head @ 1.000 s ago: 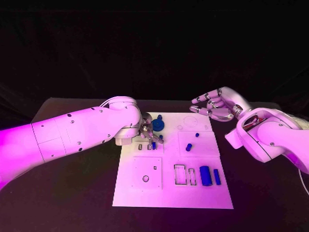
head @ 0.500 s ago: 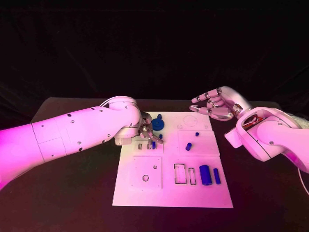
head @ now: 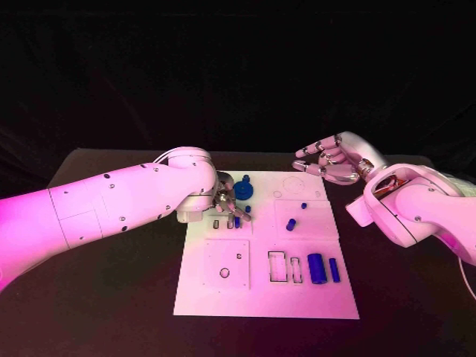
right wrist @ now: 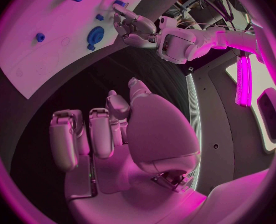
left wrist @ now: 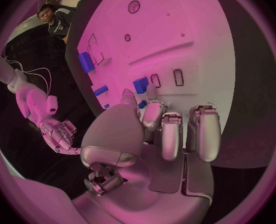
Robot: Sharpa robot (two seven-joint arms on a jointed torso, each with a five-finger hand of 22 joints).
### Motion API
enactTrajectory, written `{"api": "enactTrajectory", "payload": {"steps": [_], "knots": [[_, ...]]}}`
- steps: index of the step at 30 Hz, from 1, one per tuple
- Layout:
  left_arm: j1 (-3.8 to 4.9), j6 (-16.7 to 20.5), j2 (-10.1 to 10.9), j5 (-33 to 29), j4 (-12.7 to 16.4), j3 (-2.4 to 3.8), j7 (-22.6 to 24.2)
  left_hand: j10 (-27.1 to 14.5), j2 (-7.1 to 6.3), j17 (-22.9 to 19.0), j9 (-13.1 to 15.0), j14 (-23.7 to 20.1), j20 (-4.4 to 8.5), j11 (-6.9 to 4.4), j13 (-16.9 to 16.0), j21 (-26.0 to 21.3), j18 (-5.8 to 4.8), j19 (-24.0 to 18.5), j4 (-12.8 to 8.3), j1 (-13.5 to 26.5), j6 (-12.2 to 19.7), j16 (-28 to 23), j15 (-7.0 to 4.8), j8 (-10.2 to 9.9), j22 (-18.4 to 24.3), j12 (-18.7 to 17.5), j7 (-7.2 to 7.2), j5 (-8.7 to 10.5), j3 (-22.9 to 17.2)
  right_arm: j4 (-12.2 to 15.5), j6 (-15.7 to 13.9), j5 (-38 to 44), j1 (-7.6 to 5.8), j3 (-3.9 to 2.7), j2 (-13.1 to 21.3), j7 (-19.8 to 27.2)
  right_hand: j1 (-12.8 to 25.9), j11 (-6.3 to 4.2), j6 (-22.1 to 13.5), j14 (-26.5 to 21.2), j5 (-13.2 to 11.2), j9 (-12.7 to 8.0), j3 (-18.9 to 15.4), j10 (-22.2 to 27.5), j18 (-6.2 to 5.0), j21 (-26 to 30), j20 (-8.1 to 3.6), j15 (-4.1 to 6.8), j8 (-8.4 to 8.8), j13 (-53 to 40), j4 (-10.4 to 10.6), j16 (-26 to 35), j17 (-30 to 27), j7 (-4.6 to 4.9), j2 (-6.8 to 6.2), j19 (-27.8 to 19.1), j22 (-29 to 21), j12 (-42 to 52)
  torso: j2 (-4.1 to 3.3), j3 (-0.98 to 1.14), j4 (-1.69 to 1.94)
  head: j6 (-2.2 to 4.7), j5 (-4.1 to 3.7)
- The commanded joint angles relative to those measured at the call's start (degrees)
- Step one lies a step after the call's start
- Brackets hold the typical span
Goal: Assemble the parts on the task board
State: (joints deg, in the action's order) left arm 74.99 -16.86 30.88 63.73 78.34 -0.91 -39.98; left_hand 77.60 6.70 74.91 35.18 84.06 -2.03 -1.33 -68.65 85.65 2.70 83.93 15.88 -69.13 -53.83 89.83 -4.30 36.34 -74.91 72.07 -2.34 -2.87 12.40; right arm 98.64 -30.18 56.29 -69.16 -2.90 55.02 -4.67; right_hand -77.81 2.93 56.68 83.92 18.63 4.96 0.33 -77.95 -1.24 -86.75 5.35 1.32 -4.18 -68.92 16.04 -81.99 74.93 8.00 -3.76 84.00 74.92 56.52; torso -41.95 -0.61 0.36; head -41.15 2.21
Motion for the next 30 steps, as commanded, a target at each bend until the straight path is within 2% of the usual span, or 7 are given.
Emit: {"api": "enactTrajectory", "payload": {"steps": [1, 12, 21, 30], "knots": [[-0.01, -1.5, -0.1, 0.2, 0.1, 0.02, -3.9, 0.4, -0.06, 15.1, 0.1, 5.9, 0.29, -0.18, -0.1, 0.1, -0.87, 1.7, 0.0, -0.7, 0.5, 0.2, -0.41, 0.4, -7.1, 0.3, -0.01, -0.09, -0.4, 0.0, 0.4, 0.2, 0.02, 0.00, -0.1, 0.0, -0.1, -0.05, 0.4, 3.6, 0.3, 0.1, -0.2, 0.3, -0.38, 0.3, -0.14, -0.10, -0.05, 0.1, -0.1, 0.2, 3.6, -0.06, 0.49, 1.2, 9.1, -0.2, -0.01, 0.00, 0.01, -0.09, 0.00], [-0.03, -1.8, 0.1, 0.1, 0.2, 0.02, -4.0, 0.4, -0.11, 15.1, 0.2, 5.9, 0.29, -0.19, -0.1, 0.2, -0.88, 1.7, 0.0, -0.9, 0.6, 0.2, -0.42, 0.5, -7.1, 0.3, 0.00, -0.09, -0.5, 0.0, 0.5, 0.2, 0.03, 0.01, -0.1, 0.0, -0.1, -0.05, 0.4, 3.6, 0.5, 0.1, -0.2, 0.2, -0.37, 0.2, -0.15, -0.10, -0.05, 0.0, -0.1, 0.1, 3.7, -0.07, 0.55, 1.3, 9.2, -0.1, -0.03, 0.02, 0.00, -0.17, -0.06], [-0.04, -2.5, 0.2, -0.7, 0.2, 0.01, -3.9, 0.5, 0.40, 15.1, 1.0, 5.9, 0.32, -0.24, -0.2, 0.2, -0.89, 1.7, -0.3, -2.6, 0.9, 0.2, -0.46, 0.7, -7.2, 0.3, 0.05, -0.11, -1.9, -0.2, 0.8, 0.5, 0.04, 0.01, -0.3, -0.1, -0.1, -0.05, 0.4, 3.6, 0.5, 0.1, -0.2, 0.2, -0.37, 0.2, -0.15, -0.10, -0.05, 0.0, -0.1, 0.1, 3.7, -0.07, 0.55, 1.3, 9.2, -0.1, 0.00, 0.04, 0.01, -0.18, -0.09], [-0.07, -0.8, 0.2, -1.7, 0.3, 0.01, -3.8, 0.4, 1.12, 15.1, 1.7, 5.9, 0.38, -0.35, -0.2, 0.1, -0.86, 1.6, -0.9, -4.8, 1.3, 0.2, -0.54, 0.7, -7.1, 0.2, 0.17, -0.13, -4.1, -0.6, 1.0, 0.6, 0.07, 0.02, -0.6, -0.1, -0.2, -0.06, 0.4, 3.6, 0.6, 0.1, -0.3, 0.2, -0.38, 0.3, -0.16, -0.09, -0.05, 0.0, -0.1, 0.1, 3.7, -0.06, 0.61, 1.2, 9.1, -0.1, -0.01, 0.02, 0.00, -0.21, 0.03]]}}
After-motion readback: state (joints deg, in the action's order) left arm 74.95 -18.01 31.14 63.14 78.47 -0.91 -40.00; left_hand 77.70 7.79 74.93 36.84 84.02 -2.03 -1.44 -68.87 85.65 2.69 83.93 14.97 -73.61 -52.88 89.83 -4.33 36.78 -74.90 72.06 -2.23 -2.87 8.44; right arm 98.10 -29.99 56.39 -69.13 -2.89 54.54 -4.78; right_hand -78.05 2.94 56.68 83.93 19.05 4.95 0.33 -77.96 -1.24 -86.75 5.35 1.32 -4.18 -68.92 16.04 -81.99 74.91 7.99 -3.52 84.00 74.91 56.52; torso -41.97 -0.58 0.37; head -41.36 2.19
